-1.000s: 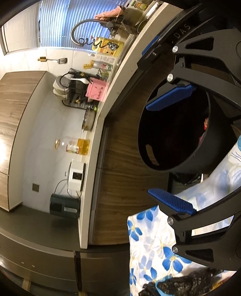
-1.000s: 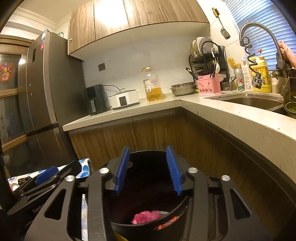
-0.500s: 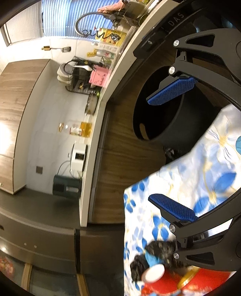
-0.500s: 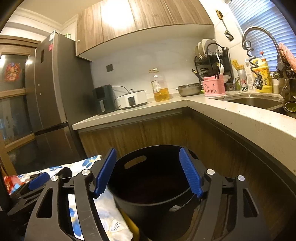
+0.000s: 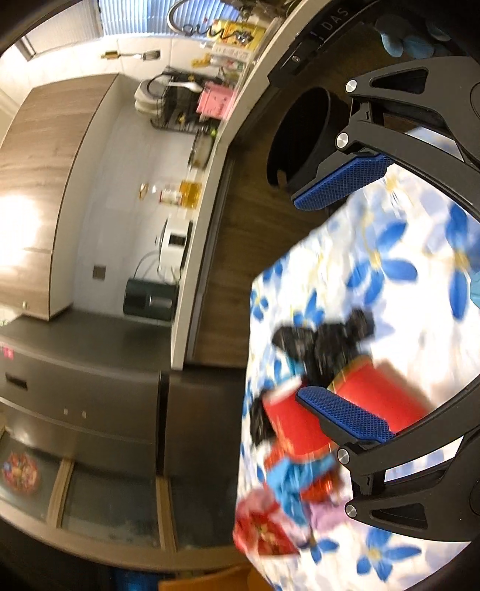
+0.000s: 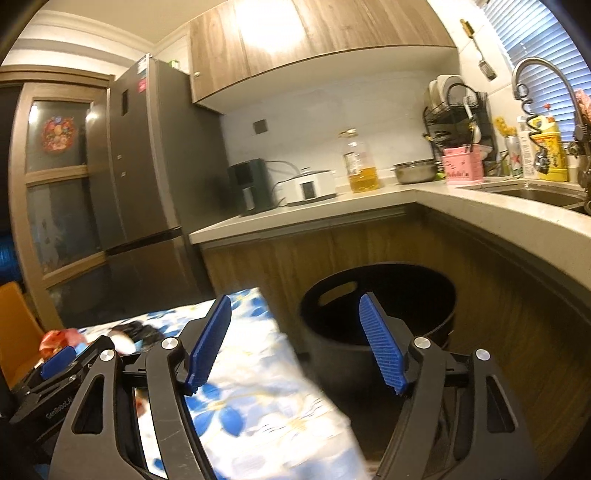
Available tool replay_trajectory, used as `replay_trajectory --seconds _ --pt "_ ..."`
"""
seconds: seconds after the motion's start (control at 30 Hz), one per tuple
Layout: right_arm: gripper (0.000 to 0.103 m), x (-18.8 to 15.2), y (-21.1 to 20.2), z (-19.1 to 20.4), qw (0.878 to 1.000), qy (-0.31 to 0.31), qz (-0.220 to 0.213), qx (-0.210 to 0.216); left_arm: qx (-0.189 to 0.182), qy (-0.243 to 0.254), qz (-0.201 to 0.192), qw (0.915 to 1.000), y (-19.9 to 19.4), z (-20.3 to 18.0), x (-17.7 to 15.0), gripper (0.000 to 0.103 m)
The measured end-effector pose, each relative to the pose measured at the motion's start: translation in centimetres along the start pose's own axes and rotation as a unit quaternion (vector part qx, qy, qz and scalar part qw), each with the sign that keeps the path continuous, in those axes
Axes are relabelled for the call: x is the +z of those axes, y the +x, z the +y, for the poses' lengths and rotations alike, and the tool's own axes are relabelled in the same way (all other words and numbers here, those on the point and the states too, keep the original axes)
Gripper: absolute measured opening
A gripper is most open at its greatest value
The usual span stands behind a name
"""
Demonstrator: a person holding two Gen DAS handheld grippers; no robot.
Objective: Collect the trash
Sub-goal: 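Grasp the lilac glove with the left tool while the right tool grasps the red can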
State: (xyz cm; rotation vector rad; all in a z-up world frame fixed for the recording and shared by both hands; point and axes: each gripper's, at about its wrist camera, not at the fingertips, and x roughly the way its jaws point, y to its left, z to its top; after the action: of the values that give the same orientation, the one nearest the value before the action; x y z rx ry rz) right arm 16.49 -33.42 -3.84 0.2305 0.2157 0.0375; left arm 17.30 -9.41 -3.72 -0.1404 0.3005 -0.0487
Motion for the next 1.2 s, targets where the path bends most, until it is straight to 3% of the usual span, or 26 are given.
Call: replay_trajectory --seconds 0.33,0.73,0.97,1.1,1.2 --pt "0.079 -4.1 -0.2 7.6 0.996 -0.006 0.053 0.075 0.081 -0.018 -0.007 0.9965 -4.2 8.1 -1.2 0.095" --pt "0.084 -9.3 1.9 17.2 0.984 -0.047 0.111 0.127 0.17 -0.064 -0.023 0.9831 -7.0 16.8 -2.3 0.095" --pt "0.084 -11.1 4.0 20.6 0.982 -0.056 0.13 0.122 0.194 -0.084 -0.022 0.9771 -7.4 20.5 -2.5 0.095" --pt "0.084 -11.9 5.4 21.5 0.983 -0.054 0.141 0.106 0.188 -0.096 -0.014 0.9773 -6.8 21.4 -2.5 0.095" --pt "0.078 -12.2 6.5 21.5 0.981 -0.044 0.158 0.099 0.18 -0.101 0.002 0.9784 -5.4 21.6 -2.3 0.095"
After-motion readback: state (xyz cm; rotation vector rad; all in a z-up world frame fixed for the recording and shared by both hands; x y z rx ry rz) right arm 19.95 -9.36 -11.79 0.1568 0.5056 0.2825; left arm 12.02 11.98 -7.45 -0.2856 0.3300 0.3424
